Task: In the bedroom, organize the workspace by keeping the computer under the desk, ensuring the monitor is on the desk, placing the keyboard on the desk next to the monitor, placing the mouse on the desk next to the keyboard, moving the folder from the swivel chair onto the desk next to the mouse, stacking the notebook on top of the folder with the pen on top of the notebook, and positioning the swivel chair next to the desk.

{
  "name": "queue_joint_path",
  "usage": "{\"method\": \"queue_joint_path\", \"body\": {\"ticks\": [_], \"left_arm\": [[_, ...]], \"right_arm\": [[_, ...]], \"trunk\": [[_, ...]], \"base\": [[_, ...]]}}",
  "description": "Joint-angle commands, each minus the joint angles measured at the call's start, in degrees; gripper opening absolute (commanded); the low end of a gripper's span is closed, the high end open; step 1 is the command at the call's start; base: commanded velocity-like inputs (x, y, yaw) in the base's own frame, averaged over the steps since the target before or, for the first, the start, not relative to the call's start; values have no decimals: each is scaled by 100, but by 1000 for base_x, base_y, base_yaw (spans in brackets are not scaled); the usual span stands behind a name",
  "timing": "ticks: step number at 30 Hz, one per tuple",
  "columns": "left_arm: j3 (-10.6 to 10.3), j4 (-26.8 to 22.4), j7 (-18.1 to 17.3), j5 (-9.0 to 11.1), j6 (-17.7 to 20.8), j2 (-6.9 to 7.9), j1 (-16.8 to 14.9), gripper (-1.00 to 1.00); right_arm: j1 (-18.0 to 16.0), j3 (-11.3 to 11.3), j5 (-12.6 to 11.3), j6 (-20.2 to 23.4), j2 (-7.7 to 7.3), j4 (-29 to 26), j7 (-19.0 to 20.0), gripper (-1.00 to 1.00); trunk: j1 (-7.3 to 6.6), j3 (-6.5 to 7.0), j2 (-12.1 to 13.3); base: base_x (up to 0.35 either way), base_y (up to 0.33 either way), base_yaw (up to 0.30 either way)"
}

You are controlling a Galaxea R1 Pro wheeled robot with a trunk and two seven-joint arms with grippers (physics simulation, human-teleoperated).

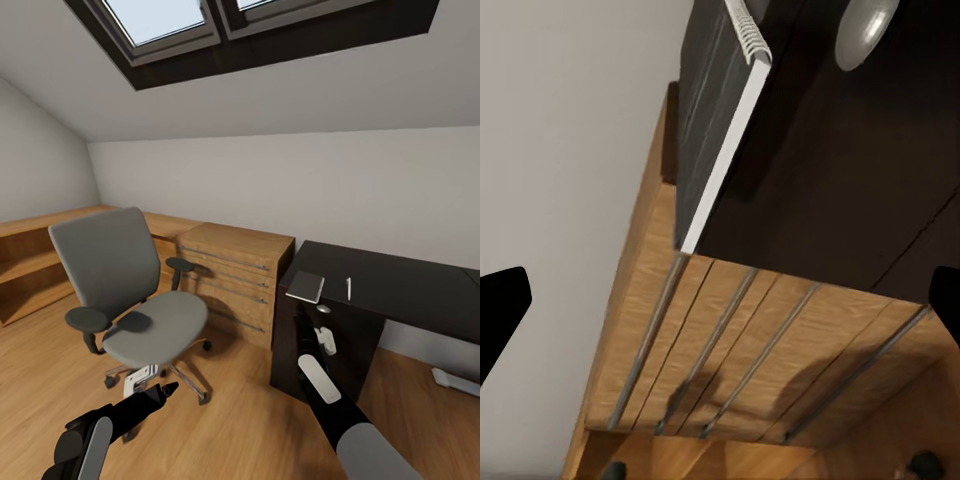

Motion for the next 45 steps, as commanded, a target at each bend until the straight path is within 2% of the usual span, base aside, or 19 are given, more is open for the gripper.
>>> {"method": "queue_joint_path", "body": {"ticks": [1, 3, 16, 25, 36, 45], "left_arm": [[19, -3, -46, -25, 31, -6, -5, 100], [21, -2, -43, -25, 31, -6, -5, 100], [16, 27, -47, -24, 31, -6, -5, 100], [16, 33, -47, -25, 31, -11, -5, 100], [16, 41, -47, -25, 33, -11, -5, 100], [16, 37, -54, -25, 44, -6, -5, 100]], "right_arm": [[-5, 25, -22, -37, 0, -7, 13, 100], [-5, 28, -20, -44, 0, -14, 190, 100], [-5, 16, 20, -102, -8, -17, 454, 100], [-5, 4, 31, -415, -24, -17, 512, 100], [-5, -20, 19, -507, -116, 2, 495, 100], [-5, -263, -2, -466, -167, 53, 461, 100]], "trunk": [[1, -6, -3], [1, -6, -3], [1, -6, -3], [1, -6, -3], [1, -6, -3], [1, -6, -3]], "base": [[104, 79, 0], [55, 42, 0], [77, 5, 0], [4, 0, 0], [17, 0, 0], [13, 0, 0]]}}
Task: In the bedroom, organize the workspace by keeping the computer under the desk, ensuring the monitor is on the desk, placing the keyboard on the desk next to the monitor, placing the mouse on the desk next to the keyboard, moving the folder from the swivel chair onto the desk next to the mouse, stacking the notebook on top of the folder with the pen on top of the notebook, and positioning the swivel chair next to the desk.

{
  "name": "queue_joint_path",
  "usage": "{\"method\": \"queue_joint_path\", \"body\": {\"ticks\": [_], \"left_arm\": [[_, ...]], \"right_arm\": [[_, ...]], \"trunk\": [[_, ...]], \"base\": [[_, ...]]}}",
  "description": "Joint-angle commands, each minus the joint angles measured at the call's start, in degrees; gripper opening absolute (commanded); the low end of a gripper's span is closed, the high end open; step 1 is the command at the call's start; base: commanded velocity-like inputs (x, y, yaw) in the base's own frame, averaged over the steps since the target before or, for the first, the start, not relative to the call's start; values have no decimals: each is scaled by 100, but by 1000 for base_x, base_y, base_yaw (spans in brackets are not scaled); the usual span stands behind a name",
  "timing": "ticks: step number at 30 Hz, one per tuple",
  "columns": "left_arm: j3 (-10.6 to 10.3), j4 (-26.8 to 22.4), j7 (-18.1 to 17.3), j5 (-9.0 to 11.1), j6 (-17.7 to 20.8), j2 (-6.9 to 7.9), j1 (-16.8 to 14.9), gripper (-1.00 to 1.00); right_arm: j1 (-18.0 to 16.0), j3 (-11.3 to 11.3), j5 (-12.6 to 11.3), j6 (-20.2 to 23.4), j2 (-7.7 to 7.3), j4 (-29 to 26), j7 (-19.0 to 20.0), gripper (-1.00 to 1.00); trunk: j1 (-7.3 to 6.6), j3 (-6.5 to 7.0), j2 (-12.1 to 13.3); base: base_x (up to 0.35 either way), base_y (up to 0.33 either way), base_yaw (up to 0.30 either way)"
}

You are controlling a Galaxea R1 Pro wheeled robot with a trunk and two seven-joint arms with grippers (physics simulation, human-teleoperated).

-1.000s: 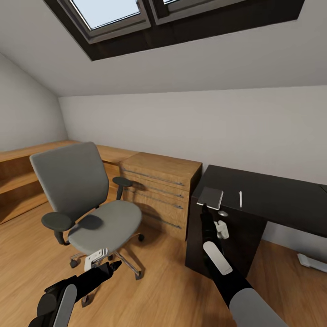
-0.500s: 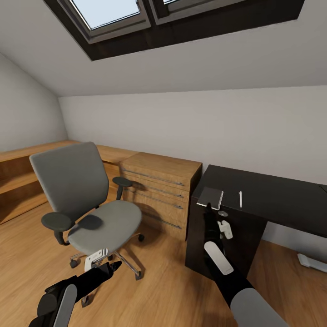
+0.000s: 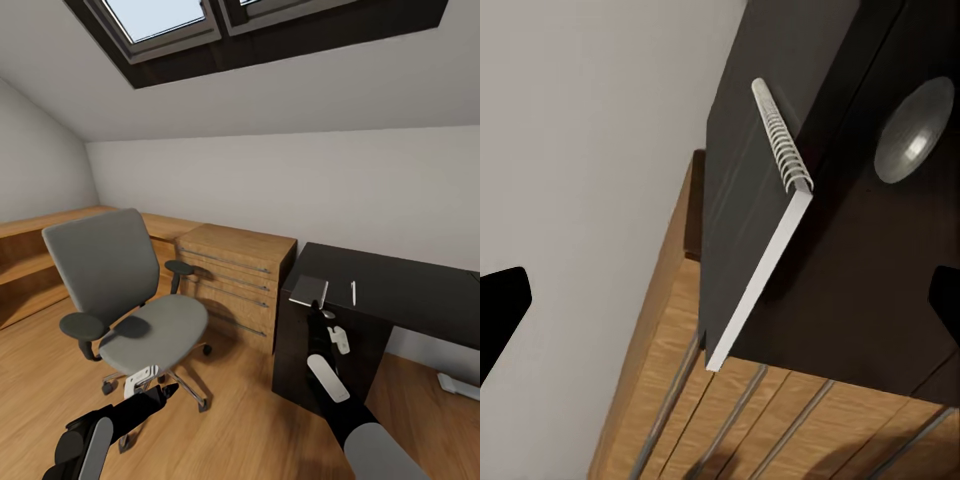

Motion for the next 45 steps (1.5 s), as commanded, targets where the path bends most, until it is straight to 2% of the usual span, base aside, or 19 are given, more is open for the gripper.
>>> {"method": "queue_joint_path", "body": {"ticks": [1, 7, 25, 45], "left_arm": [[18, -5, -47, -27, 32, -7, -5, 100], [18, -7, -48, -19, 37, -7, -5, 100], [22, -25, -48, -9, 46, -6, -5, 100], [21, -25, -48, -9, 40, -4, -5, 100]], "right_arm": [[-5, 16, -50, -31, -4, 7, 0, 100], [-5, -6, -55, -17, -6, 56, -2, 100], [-5, 7, -71, -6, 36, 357, -1, 100], [-5, 15, -74, -5, 44, 385, 5, 100]], "trunk": [[0, -6, -3], [0, -6, -3], [0, -6, -3], [0, -6, -3]], "base": [[127, 0, 0], [185, 0, 0], [10, 0, 0], [68, 0, 0]]}}
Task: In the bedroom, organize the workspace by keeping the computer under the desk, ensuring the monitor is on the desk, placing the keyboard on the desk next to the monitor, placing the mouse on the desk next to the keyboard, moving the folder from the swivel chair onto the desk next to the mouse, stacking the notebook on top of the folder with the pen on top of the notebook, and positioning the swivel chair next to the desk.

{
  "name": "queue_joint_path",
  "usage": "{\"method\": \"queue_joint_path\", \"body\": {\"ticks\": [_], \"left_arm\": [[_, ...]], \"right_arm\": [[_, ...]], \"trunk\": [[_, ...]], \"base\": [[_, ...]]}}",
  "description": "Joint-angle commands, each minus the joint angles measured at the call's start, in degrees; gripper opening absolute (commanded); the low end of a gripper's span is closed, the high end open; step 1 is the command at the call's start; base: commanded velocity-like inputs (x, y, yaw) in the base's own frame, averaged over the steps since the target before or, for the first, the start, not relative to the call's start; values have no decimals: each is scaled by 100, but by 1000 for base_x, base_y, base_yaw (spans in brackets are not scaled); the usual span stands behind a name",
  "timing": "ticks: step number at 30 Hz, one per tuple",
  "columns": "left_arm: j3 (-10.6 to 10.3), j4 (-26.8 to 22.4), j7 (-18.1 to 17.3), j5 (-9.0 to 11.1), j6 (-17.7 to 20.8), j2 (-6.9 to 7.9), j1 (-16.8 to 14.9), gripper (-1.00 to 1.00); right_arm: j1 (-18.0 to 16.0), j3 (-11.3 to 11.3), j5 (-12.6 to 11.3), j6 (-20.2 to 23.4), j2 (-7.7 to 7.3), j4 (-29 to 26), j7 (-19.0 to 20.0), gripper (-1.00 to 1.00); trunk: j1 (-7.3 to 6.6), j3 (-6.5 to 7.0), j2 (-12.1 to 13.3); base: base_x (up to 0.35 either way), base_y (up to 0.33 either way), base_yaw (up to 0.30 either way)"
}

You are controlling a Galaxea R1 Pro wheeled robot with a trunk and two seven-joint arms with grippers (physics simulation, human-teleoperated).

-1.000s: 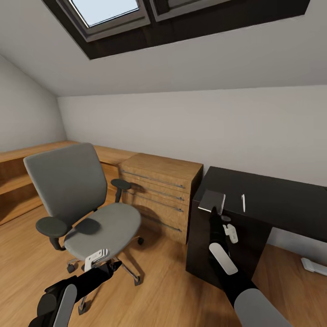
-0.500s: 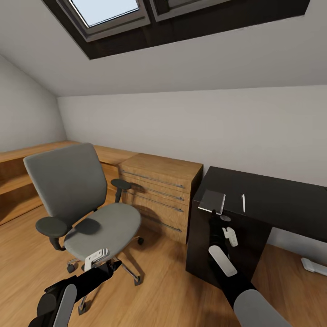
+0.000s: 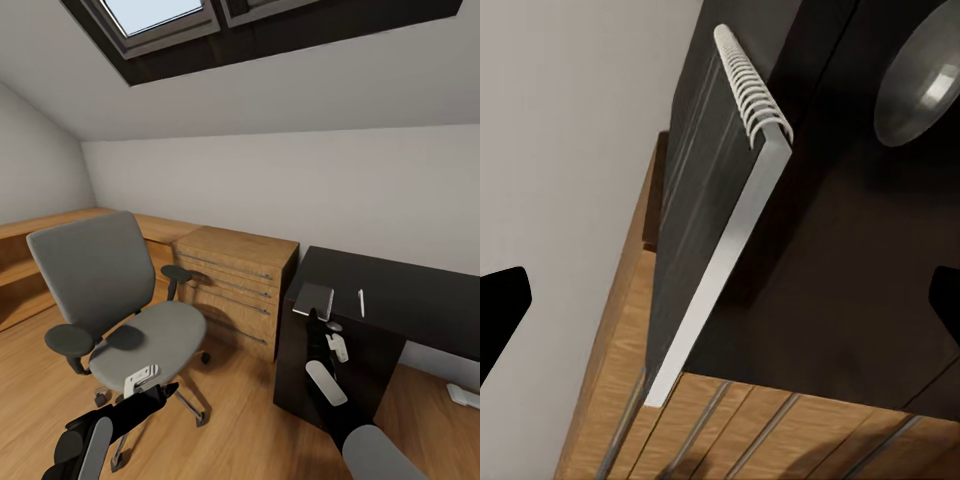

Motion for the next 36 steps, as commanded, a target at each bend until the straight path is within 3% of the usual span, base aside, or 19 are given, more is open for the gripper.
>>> {"method": "queue_joint_path", "body": {"ticks": [1, 36], "left_arm": [[19, -4, -47, -26, 34, -5, -5, 100], [16, 10, -46, -24, 44, -1, -5, 100]], "right_arm": [[-5, 27, -52, -37, -4, -2, 1, 100], [-5, 10, -52, -37, -36, -6, -3, 100]], "trunk": [[-1, -6, -3], [-1, -6, -3]], "base": [[7, 0, 0], [54, 25, 0]]}}
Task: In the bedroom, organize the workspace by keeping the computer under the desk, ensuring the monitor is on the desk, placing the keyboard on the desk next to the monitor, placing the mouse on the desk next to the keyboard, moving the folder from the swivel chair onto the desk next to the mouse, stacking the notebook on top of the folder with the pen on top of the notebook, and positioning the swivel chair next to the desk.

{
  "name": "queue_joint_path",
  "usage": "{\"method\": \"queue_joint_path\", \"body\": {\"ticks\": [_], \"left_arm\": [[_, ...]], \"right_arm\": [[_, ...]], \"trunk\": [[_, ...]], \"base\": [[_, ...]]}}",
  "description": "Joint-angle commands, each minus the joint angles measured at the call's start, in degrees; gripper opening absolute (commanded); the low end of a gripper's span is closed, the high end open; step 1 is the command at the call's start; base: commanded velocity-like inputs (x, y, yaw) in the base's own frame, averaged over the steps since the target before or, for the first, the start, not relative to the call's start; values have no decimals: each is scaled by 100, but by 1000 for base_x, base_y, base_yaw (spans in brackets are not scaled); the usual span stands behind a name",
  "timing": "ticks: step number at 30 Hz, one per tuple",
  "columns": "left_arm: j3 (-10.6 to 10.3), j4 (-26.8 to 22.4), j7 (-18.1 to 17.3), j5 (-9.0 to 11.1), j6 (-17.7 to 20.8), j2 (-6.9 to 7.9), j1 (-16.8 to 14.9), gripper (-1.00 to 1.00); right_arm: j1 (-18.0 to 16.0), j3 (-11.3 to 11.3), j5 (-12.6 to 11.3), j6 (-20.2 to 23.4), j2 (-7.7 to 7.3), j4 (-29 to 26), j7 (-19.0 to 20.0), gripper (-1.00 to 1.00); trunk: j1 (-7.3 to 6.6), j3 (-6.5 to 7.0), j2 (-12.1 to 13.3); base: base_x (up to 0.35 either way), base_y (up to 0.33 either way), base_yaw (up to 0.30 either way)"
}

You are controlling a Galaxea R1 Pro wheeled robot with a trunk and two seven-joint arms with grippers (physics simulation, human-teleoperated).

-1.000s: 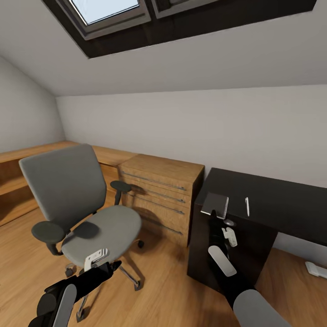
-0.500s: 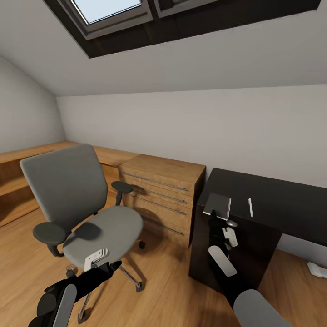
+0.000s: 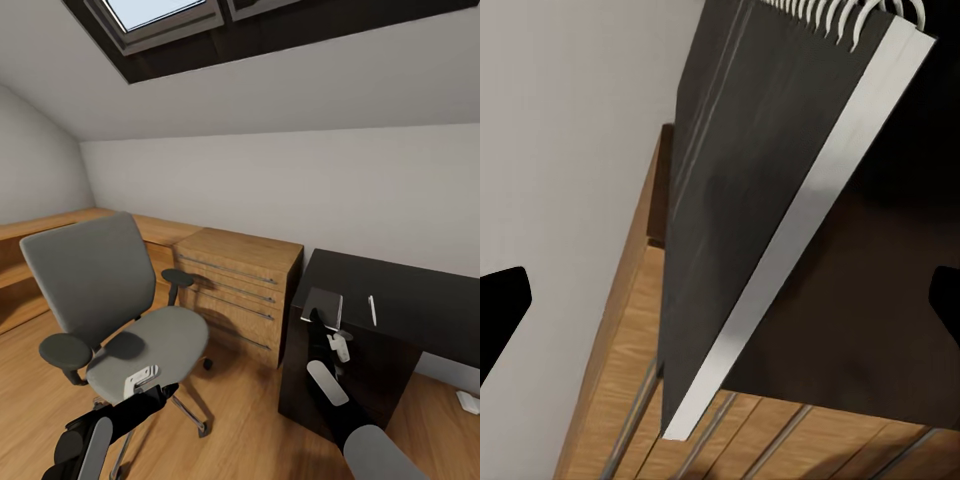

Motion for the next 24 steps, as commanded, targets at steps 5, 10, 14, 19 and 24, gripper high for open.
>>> {"method": "queue_joint_path", "body": {"ticks": [5, 10, 14, 19, 24], "left_arm": [[18, -1, -45, -28, 29, -12, -5, 100], [18, 10, -40, -29, 28, -14, -5, 100], [18, 15, -39, -29, 17, -15, -5, 100], [18, 17, -41, -29, 8, -15, -5, 100], [18, 17, -40, -29, 21, -15, -5, 100]], "right_arm": [[-5, 26, -52, -37, -9, -4, 2, 100], [-5, 26, -45, -37, -12, -5, 2, 100], [-5, 26, -44, -37, -13, -6, 2, 100], [-5, 26, -43, -37, -13, -6, 2, 100], [-5, 26, -43, -37, -13, -6, 2, 100]], "trunk": [[-1, -6, -3], [-1, -6, -3], [-1, -6, -3], [-1, -6, -3], [-1, -6, -3]], "base": [[9, 0, 0], [3, 0, 0], [35, 0, 0], [165, 0, 0], [48, 0, 0]]}}
